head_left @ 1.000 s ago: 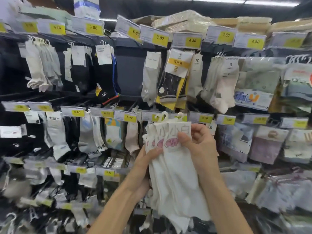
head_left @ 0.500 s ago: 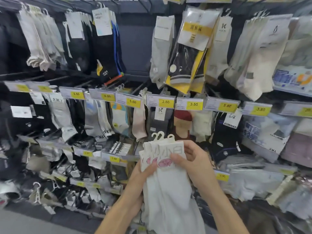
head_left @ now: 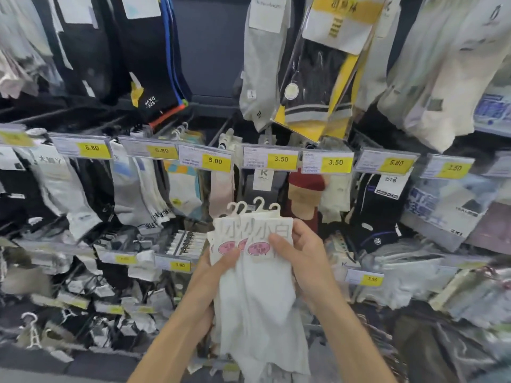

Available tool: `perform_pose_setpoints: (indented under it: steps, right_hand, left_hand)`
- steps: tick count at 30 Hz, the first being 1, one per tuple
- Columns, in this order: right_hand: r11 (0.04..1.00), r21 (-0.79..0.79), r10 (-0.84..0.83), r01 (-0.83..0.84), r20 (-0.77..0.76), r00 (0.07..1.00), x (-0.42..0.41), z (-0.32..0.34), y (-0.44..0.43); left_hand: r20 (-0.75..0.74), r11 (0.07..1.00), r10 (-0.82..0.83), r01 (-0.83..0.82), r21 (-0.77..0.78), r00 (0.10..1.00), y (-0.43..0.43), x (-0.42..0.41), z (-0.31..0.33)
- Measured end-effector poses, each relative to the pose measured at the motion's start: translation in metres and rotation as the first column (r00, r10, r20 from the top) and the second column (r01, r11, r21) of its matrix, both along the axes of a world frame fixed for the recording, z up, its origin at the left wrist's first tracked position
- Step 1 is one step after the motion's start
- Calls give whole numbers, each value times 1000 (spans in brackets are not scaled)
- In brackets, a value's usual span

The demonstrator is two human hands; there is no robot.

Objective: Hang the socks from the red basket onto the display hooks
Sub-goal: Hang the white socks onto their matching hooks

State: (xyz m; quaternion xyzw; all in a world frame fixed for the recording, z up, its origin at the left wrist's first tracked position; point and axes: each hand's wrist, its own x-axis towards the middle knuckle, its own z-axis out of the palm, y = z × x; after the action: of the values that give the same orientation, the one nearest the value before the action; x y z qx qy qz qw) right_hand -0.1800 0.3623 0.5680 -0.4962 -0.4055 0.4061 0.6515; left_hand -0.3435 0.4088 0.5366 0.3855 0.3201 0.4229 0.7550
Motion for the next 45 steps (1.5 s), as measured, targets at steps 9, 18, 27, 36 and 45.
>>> perform_pose_setpoints:
  steps: [9,18,27,36,45]
  right_hand:
    - [992,-14,-124,125,68,990,-44,4,24]
    - [991,86,-105,99,67,992,-97,49,52]
    - [925,339,-179,169,-3,984,-113,140,66]
    - [798,482,-458,361,97,884,-67,219,150]
    - [764,475,-606,436,300,737,-25,283,258]
  left_hand:
    - [-45,995,-104,104,0,994,44,-36,-7]
    - [-178,988,25,2,152,984,81,-100,40]
    - [8,919,38,-38,392,999,103,-117,124]
    - [132,877,-57,-14,480,990,120,-137,176]
    - [85,862,-100,44,506,991,140,-119,197]
